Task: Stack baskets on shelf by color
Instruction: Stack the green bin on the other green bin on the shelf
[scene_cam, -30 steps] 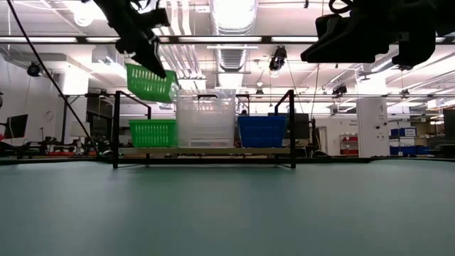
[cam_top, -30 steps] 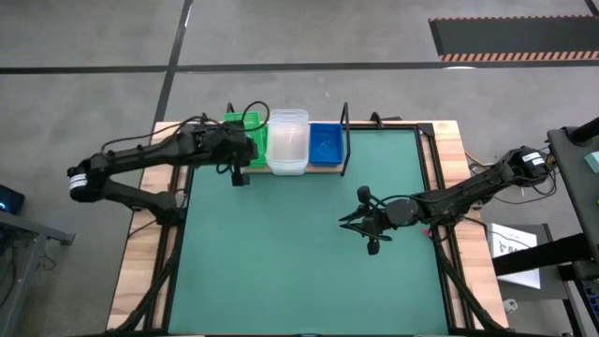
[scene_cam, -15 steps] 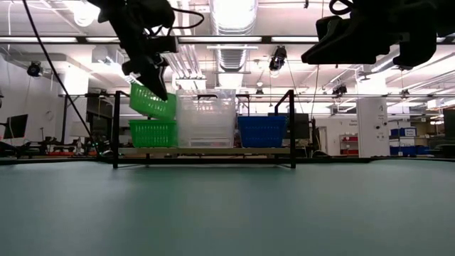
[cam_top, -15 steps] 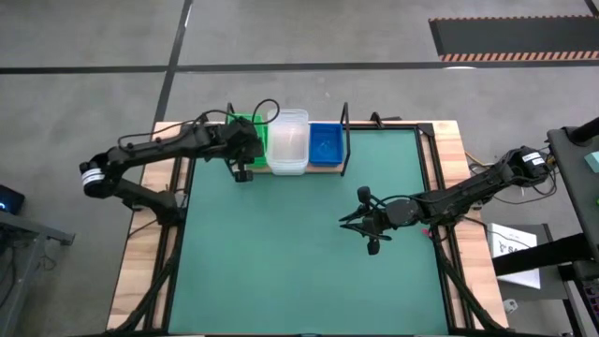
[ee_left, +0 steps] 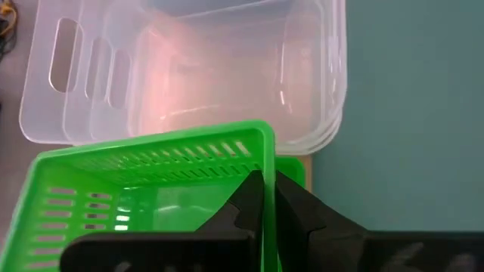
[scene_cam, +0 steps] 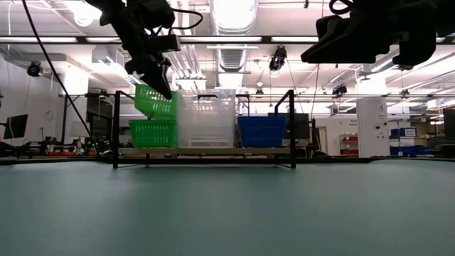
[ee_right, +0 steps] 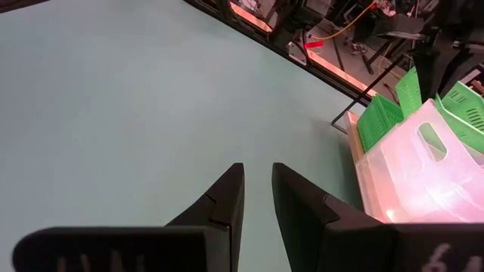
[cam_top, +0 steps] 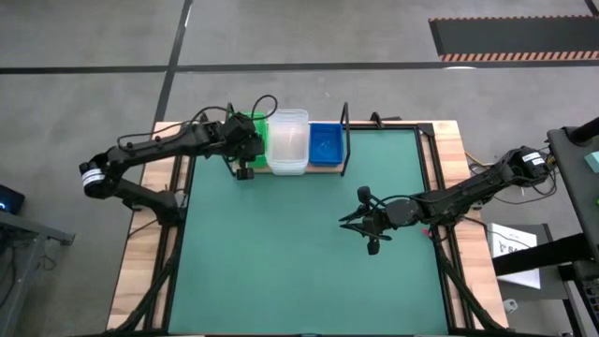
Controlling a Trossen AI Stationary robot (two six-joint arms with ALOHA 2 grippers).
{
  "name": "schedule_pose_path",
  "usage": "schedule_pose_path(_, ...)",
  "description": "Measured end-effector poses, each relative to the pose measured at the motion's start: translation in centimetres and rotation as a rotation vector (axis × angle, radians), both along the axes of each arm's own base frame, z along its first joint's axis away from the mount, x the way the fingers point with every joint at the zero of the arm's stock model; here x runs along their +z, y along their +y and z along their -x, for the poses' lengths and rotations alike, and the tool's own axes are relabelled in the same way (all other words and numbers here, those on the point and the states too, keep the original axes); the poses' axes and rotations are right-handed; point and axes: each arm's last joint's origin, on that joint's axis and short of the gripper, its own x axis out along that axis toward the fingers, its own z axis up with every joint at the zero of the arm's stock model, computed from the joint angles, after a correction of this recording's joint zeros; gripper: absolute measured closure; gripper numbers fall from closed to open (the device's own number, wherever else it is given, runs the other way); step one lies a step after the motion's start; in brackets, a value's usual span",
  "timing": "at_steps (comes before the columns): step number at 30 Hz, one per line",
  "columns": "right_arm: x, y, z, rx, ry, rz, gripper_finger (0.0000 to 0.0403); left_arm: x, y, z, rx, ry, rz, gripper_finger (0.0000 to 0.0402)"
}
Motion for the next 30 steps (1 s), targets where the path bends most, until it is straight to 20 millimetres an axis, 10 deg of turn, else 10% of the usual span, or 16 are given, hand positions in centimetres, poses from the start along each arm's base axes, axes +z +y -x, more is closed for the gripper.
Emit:
schedule_pose_path(20,-0.1,0.0,0.0,-0.003,0.002,-0.007,0.0339,-1.5,0.3,0.1,0.01,-0.009,0.001,0.0341)
schedule_pose_path(30,-0.1,0.0,0.0,-0.003,0.002,-0.007,0.0339,1.6,-0.7,1.1,-0.029,-0.131,-0.023,0.0334)
